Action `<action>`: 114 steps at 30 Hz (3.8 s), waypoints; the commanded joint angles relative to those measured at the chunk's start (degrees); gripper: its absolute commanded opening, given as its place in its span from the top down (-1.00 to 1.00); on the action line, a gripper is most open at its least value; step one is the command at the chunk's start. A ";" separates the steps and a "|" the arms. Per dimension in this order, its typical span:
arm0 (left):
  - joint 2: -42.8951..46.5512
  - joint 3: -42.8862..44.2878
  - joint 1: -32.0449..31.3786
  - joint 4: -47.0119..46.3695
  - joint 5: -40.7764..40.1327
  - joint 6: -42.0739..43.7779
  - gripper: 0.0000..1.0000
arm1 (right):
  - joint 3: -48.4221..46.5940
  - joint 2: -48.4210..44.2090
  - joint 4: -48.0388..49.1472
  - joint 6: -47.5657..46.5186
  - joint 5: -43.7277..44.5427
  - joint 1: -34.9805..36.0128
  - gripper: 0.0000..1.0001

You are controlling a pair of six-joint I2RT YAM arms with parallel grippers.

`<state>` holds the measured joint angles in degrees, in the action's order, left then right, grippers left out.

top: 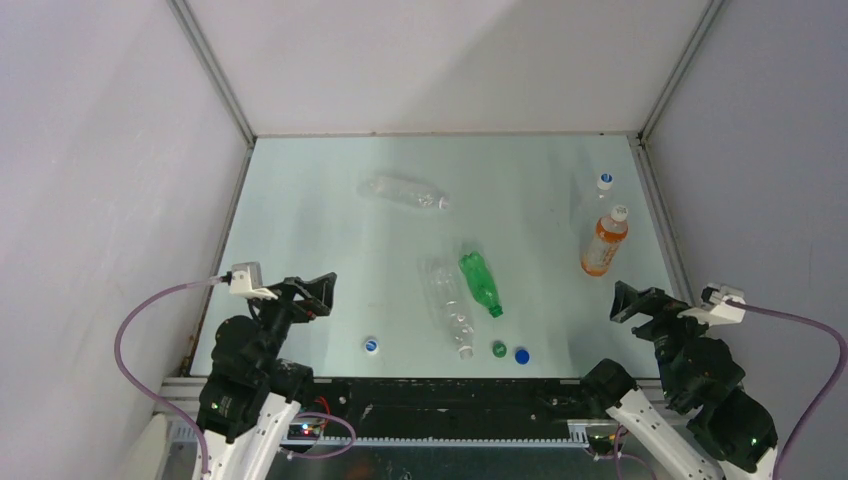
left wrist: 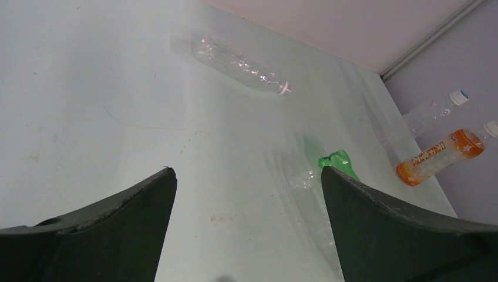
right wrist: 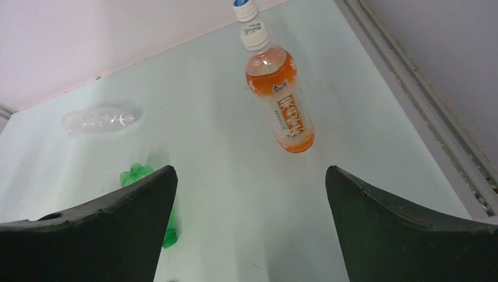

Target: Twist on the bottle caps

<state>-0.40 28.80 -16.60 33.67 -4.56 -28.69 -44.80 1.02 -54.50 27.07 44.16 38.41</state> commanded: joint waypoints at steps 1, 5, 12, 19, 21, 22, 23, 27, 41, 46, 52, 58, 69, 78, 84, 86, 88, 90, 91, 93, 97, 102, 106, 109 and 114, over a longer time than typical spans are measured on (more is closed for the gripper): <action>3.96 0.89 -0.27 -0.66 0.37 -0.55 -0.99 | -2.17 3.41 4.21 -2.32 -4.42 0.57 -0.99; 2.68 0.84 -0.27 -0.93 0.96 -0.36 -0.99 | -7.22 12.02 7.68 -6.06 -12.60 0.58 -0.99; -0.35 1.29 -0.29 -1.93 3.85 0.67 -0.99 | -19.62 34.33 11.11 -12.87 -26.53 0.38 -0.99; -10.39 8.02 -0.29 -2.24 1.52 2.40 -0.99 | -28.18 50.67 10.33 -14.60 -37.78 -0.32 -0.99; -16.68 11.95 -0.28 -1.79 0.37 5.43 -0.99 | -28.77 52.42 10.25 -14.92 -39.75 -1.44 -0.99; -21.42 14.17 -0.27 -1.29 -0.31 7.82 -0.99 | -28.90 52.95 10.23 -15.35 -41.78 -1.91 -0.99; -23.82 16.36 -0.27 -1.09 -0.47 9.16 -0.99 | -29.15 54.03 10.03 -15.54 -42.62 -2.99 -0.99; -37.84 21.33 -0.27 -3.59 -0.41 20.61 -0.99 | -29.55 56.08 10.21 -16.20 -50.02 -5.46 -0.99; -75.51 31.00 -0.27 -25.01 14.00 61.35 -0.99 | -24.88 55.06 15.32 -16.99 -57.93 -5.84 -0.99; -87.18 38.96 -0.27 -24.37 19.11 79.62 -1.00 | -22.35 54.87 16.50 -17.32 -58.97 -5.92 -0.99; -105.22 56.24 -0.27 -11.22 22.93 92.81 -0.99 | -20.23 54.91 19.29 -15.69 -61.65 -5.96 -0.99; -117.13 71.30 -0.27 1.96 23.62 96.90 -0.99 | -19.87 55.33 18.79 -15.46 -63.54 -5.93 -0.99; -128.89 81.22 -1.96 9.65 19.73 100.07 -0.99 | -19.85 57.17 17.78 -14.89 -64.29 -5.90 -0.99; -132.60 84.34 -3.53 11.82 19.45 100.14 -0.84 | -19.07 59.27 17.53 -14.43 -64.25 -6.00 -0.99; -128.29 80.42 -4.04 13.47 22.31 96.94 -0.34 | -18.88 62.05 16.40 -10.25 -63.16 -6.05 -0.99; -125.96 77.80 -4.05 13.51 23.02 94.15 -0.11 | -18.92 62.98 16.00 -6.87 -62.44 -6.45 -0.99; -123.34 75.10 -4.05 13.93 23.77 90.66 -0.06 | -18.85 63.46 15.62 -4.90 -62.73 -7.21 -0.99; -120.73 71.95 -4.05 13.91 24.11 86.87 -0.05 | -18.29 63.18 15.60 -3.73 -64.35 -8.04 -0.99; -119.75 70.66 -4.10 13.80 24.32 85.42 -0.05 | -16.83 62.77 16.72 -3.18 -64.71 -8.15 -0.99; -116.71 66.55 -4.14 13.03 24.67 80.74 -0.04 | -14.19 61.20 19.05 -1.96 -65.54 -8.22 -0.99; -109.51 55.49 -5.21 9.93 24.17 73.30 -0.07 | -11.08 59.10 20.30 -0.86 -65.65 -7.59 -0.99; -103.17 44.41 -7.01 10.00 22.52 68.90 -0.17 | -9.90 58.50 18.99 0.11 -61.96 -4.75 -0.99; -103.39 42.93 -7.71 11.80 19.08 65.40 -0.36 | -9.67 59.37 17.05 1.01 -60.17 -3.20 -0.99; -105.13 43.99 -8.05 12.62 17.75 62.27 -0.56 | -9.45 59.66 16.11 2.13 -57.70 -2.09 -0.98; -107.79 46.48 -9.86 12.58 13.85 59.97 -0.76 | -8.55 58.84 15.58 2.72 -54.27 -0.78 -0.99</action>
<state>-106.48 71.99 -24.69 45.98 12.95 35.29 -53.91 60.66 -38.76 28.40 -14.46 36.64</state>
